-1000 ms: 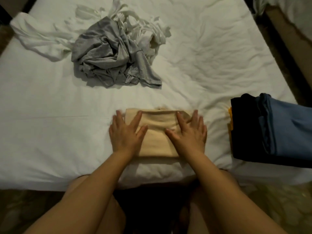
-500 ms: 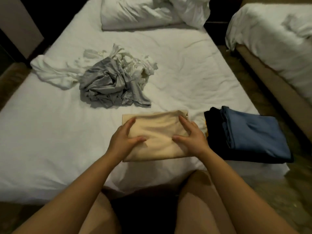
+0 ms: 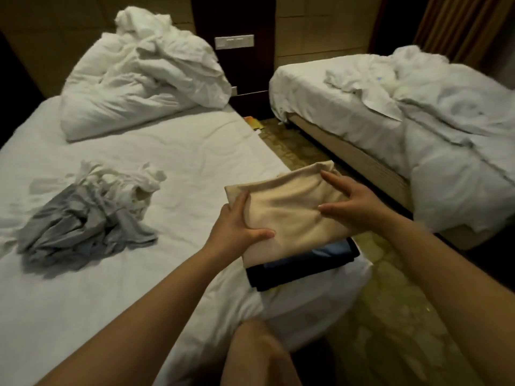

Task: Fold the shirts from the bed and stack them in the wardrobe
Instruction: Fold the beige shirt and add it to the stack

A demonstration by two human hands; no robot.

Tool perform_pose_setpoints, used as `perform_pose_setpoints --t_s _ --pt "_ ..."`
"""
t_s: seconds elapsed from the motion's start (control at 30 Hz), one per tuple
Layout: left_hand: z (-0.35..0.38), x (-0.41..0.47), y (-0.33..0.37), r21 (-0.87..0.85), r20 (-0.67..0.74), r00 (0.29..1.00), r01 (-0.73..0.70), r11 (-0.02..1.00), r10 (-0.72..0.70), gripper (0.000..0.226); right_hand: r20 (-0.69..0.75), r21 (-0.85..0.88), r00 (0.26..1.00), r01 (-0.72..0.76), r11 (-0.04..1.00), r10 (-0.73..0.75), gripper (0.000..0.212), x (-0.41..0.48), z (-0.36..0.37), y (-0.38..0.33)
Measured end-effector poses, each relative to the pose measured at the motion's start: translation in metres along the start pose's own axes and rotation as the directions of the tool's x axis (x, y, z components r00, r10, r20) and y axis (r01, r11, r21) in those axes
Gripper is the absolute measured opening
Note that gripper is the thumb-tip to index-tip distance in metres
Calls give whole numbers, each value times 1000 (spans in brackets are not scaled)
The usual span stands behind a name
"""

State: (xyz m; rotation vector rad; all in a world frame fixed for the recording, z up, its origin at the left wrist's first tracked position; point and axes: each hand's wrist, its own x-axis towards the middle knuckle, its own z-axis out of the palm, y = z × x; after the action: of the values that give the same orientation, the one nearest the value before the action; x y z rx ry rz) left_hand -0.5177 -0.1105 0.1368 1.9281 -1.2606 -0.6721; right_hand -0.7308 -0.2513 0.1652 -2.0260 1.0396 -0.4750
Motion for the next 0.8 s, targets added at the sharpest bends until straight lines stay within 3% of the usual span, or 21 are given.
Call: perform_pose_setpoints --t_s 0.2,0.3,0.37,0.43,0.5,0.57,0.67,0.8 --pt "53 38 1 21 103 980 171 985 -172 109 47 -3 989 -138 990 138 78 32 0 61" --pt "73 48 -11 64 64 965 250 966 -254 94 82 -2 980 -180 984 180 72 50 16 79" --pt "79 49 -17 218 -38 956 293 931 -292 75 114 -100 972 -196 976 207 68 56 30 87" --pt "84 46 -18 466 -120 966 259 846 -230 60 128 -337 964 -178 924 232 66 58 45 92" --pt "92 46 -15 671 -156 986 61 739 60 51 59 -551 984 -109 827 169 63 58 60 89" --pt "103 55 -10 755 -98 954 -115 645 284 51 12 -648 999 -18 761 34 59 58 76 83" --pt "119 65 -17 730 -26 985 -97 677 170 60 12 -752 996 68 656 -89 69 58 100 82" --pt "122 69 -48 722 -24 998 -28 692 66 85 -11 -710 1000 -26 704 26 88 66 119 101"
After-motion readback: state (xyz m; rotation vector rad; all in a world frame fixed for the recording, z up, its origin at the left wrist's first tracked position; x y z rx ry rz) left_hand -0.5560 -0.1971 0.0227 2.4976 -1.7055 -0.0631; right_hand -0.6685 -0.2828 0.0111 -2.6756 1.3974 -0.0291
